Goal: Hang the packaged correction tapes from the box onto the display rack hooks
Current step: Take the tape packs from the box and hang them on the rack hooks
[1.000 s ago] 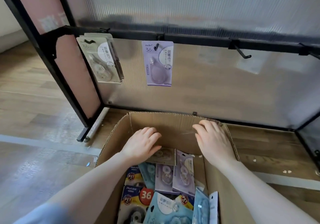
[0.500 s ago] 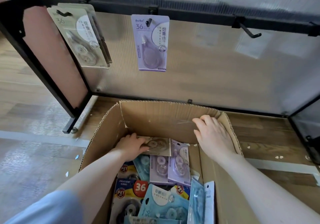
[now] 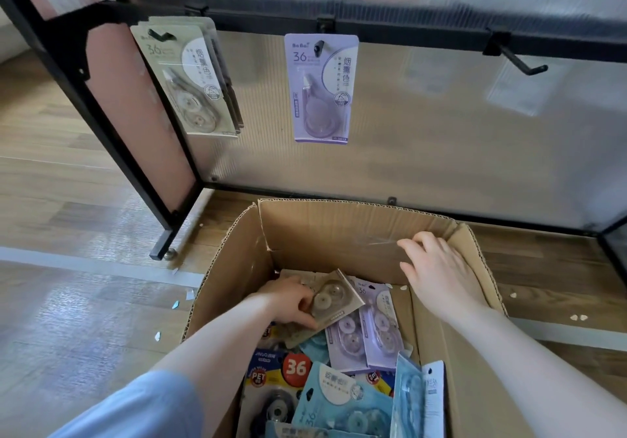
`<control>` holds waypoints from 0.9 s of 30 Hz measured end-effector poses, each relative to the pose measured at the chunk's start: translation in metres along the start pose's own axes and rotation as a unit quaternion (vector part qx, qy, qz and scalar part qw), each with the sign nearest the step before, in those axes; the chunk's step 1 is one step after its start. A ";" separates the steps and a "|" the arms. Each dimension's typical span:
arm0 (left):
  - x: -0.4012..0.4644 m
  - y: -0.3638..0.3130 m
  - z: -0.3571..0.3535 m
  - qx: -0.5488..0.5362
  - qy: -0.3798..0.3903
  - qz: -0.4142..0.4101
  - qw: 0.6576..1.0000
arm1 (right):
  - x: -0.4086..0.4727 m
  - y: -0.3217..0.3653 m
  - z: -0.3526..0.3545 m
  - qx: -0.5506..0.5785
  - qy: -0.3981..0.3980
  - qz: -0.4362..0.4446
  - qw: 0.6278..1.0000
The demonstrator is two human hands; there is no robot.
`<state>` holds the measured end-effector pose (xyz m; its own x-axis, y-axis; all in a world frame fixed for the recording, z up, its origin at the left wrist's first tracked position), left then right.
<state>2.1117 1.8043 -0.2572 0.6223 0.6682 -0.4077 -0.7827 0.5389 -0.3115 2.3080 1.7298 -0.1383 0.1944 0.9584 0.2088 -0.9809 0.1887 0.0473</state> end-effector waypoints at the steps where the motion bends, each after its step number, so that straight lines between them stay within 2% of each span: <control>1: 0.000 0.001 0.001 -0.020 -0.008 0.002 1.000 | 0.000 0.000 0.000 -0.002 0.001 0.002 1.000; 4: -0.002 0.005 0.004 -0.105 -0.027 0.026 0.994 | 0.000 0.000 0.001 -0.010 0.006 0.007 1.000; 7: -0.004 0.008 0.004 -0.138 -0.014 0.034 0.990 | 0.001 0.002 0.000 -0.013 0.013 0.010 1.000; 13: -0.008 -0.002 0.012 -0.101 0.036 0.037 0.994 | -0.003 0.005 -0.003 -0.014 0.032 0.018 0.999; 16: -0.013 -0.004 0.019 -0.067 0.061 0.065 0.994 | -0.004 0.004 -0.004 -0.016 0.037 0.018 0.999; 23: -0.016 -0.012 0.064 -0.090 -0.005 0.069 0.994 | -0.006 0.004 -0.017 -0.032 0.085 0.026 0.996; 27: -0.021 -0.014 0.085 -0.102 -0.010 0.074 0.992 | -0.005 0.002 -0.033 -0.048 0.133 0.026 0.990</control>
<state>2.1106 1.8259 -0.1716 0.4994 0.7435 -0.4448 -0.8500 0.3209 -0.4178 2.3045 1.7323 -0.1716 0.1474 0.9875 -0.0566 -0.9881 0.1444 -0.0524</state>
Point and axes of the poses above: each hand's wrist, its own x-axis towards the middle knuckle, its own z-axis out of the back of the hand, y = z × x, the point moved 7 cm from there along x, towards the middle knuckle, and after that the axes turned 13 degrees about -y, right-handed, at the moved point
